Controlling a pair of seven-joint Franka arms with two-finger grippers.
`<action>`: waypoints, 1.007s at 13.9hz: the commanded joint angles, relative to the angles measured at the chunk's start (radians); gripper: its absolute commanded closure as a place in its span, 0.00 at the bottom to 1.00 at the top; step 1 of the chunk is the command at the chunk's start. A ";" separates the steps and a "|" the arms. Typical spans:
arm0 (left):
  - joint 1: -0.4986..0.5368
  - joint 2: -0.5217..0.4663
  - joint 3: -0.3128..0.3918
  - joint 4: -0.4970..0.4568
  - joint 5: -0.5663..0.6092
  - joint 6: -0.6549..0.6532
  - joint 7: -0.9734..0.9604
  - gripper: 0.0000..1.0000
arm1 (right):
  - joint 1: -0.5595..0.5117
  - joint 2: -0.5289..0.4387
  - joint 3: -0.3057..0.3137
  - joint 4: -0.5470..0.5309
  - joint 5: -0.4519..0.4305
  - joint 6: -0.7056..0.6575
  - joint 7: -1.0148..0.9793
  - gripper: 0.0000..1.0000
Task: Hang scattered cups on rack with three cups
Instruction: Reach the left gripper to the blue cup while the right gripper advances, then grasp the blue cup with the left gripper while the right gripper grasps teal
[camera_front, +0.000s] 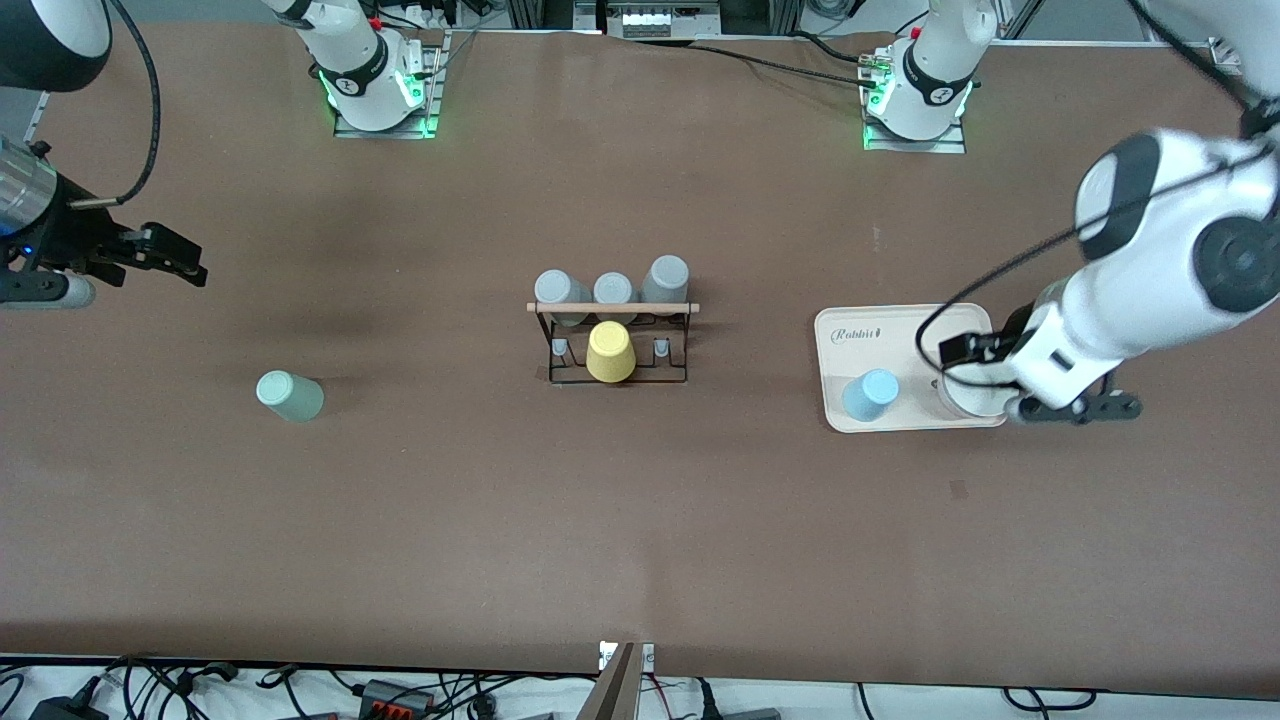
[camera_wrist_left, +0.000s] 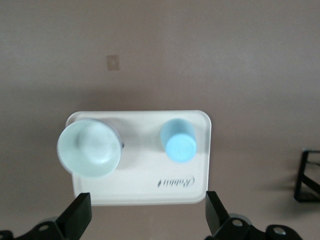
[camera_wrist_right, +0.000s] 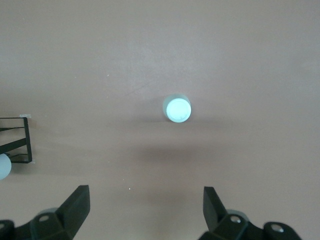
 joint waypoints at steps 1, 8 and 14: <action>-0.030 0.132 -0.003 0.014 0.033 0.108 -0.008 0.00 | -0.011 0.024 0.004 0.022 -0.009 0.011 -0.010 0.00; -0.086 0.201 -0.005 -0.106 0.149 0.257 -0.106 0.00 | -0.041 0.224 0.001 0.021 -0.003 0.130 -0.012 0.00; -0.078 0.192 -0.008 -0.137 0.157 0.255 -0.114 0.00 | -0.054 0.387 0.001 -0.011 -0.007 0.317 -0.012 0.00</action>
